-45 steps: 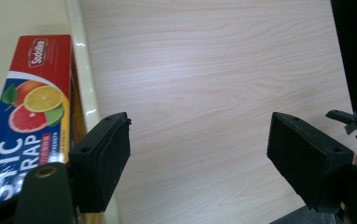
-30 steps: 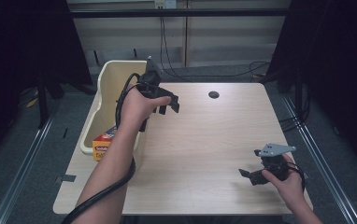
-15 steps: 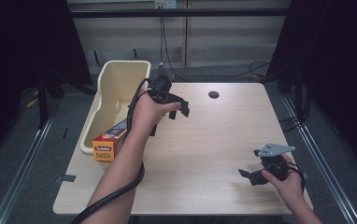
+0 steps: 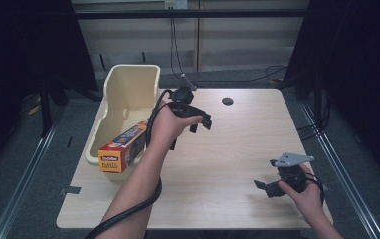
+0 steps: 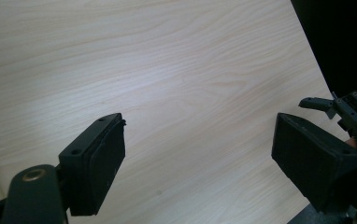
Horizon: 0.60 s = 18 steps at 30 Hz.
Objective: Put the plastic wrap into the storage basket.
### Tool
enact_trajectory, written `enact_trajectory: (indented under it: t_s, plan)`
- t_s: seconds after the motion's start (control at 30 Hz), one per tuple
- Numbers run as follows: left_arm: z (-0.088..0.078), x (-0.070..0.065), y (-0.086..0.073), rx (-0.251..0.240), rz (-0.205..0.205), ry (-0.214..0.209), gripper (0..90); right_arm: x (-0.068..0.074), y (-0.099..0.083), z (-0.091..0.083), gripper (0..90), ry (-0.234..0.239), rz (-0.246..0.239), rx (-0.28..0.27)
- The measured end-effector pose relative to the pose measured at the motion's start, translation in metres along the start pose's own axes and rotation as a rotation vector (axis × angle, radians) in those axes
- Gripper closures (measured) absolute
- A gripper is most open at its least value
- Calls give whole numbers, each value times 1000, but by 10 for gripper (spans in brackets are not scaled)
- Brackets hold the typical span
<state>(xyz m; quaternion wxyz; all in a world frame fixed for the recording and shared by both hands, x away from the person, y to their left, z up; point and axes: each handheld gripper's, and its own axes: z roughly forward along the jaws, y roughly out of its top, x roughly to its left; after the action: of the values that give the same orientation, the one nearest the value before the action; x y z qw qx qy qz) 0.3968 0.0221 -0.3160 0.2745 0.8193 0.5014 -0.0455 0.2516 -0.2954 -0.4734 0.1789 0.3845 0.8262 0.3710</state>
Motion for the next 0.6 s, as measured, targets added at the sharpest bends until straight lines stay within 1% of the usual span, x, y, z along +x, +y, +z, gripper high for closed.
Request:
enact_trajectory:
  t_s: [0.07, 0.13, 0.27, 0.33, 0.4, 0.43, 0.47, 0.5, 0.53, 0.6]
  plan:
    - [4, -1, -1, -6, -1, -2, 172, 0, 0, 0, 27, 3, 1, 1]
    - [7, -1, -2, 2, 13, -10, 172, 0, 0, 0, 27, 2, 2, 1]
    - [16, -1, -5, 7, 6, -21, 178, 0, 0, 0, 28, 3, 2, -1]
    - [19, 0, -6, 9, 15, -24, 178, 0, 0, -1, 28, -1, 1, -3]
    - [22, 0, -8, 5, 0, -22, 177, 0, 0, -1, 27, -1, 0, -2]
    - [24, 1, -8, 7, -4, -29, 177, 0, 0, -1, 27, -1, -1, -3]
    - [25, 2, -9, 10, 3, -27, 177, 0, 0, -1, 27, 1, 2, -2]
    - [26, 1, -10, 2, -4, -30, 175, 0, 0, -1, 27, -1, 0, -3]
    - [27, 2, -10, 3, 1, -33, 175, 0, 0, 0, 27, -1, -1, -3]
    - [30, 3, -12, 18, -3, -40, 174, 0, 0, 0, 27, 0, -1, -1]
